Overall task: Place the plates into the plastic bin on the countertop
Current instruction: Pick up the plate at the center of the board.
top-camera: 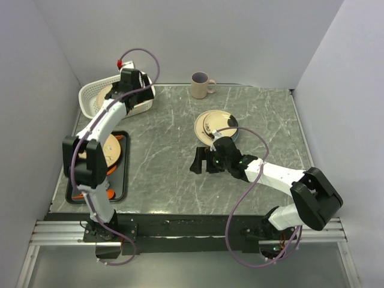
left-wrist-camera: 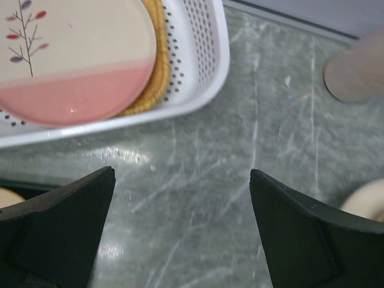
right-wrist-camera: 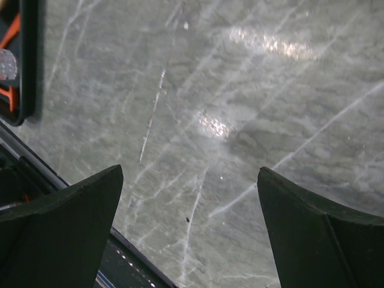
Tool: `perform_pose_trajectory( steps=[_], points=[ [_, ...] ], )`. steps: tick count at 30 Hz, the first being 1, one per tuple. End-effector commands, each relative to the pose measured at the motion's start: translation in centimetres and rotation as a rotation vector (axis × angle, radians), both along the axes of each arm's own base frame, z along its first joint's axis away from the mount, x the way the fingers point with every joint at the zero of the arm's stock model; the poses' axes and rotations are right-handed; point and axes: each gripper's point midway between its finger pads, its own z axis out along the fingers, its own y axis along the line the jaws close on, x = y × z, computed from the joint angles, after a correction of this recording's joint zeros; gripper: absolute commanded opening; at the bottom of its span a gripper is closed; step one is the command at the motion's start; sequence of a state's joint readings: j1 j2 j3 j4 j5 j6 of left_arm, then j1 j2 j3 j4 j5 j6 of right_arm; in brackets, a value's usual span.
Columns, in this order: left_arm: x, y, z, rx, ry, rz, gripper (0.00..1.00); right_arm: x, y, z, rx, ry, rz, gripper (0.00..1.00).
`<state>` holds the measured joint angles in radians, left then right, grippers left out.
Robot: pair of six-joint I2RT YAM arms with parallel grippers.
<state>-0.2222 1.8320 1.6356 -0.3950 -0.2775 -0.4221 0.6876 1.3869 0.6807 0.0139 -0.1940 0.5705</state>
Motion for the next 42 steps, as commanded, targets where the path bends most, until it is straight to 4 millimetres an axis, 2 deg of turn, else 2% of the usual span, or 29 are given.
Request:
perform_pose_trajectory(
  steps=[1,3,8,14,18,24,28,32,36,39,42],
  points=[
    [-1.9,-1.1,3.7,-0.032,-0.118,-0.029,0.99,1.3,0.9,2.2,0.018,-0.065,0.002,1.00],
    [-3.2,-1.7,2.9,-0.040,-0.107,-0.057,0.99,1.4,0.8,2.4,0.015,-0.073,-0.005,1.00],
    [-4.9,-5.0,0.5,-0.066,-0.064,-0.124,0.99,1.8,-0.3,3.1,-0.009,-0.107,-0.049,1.00],
    [-6.5,-9.6,-3.2,-0.030,-0.016,-0.172,0.99,2.3,-1.9,4.6,-0.045,-0.156,-0.110,1.00],
    [-7.4,-13.1,-4.6,-0.041,0.004,-0.227,0.99,2.4,-3.2,5.4,-0.066,-0.182,-0.158,1.00],
    [-8.9,-17.0,-6.6,-0.048,0.031,-0.307,0.99,3.1,-5.6,4.9,-0.083,-0.189,-0.242,1.00],
    [-10.0,-17.5,-7.6,-0.050,0.042,-0.324,0.99,4.2,-7.3,4.9,-0.042,-0.181,-0.285,1.00],
    [-10.7,-17.0,-8.2,-0.047,0.053,-0.314,0.99,6.3,-10.3,5.4,0.024,-0.163,-0.353,1.00],
    [-11.5,-16.1,-8.4,-0.046,0.053,-0.292,0.99,8.6,-12.1,7.2,0.057,-0.176,-0.404,1.00],
    [-12.1,-15.7,-8.6,-0.047,0.058,-0.285,0.99,9.9,-12.7,8.4,0.105,-0.187,-0.428,0.99],
    [-12.5,-15.3,-9.0,-0.045,0.070,-0.274,0.99,10.9,-13.2,8.9,0.137,-0.182,-0.453,0.98]
  ],
)
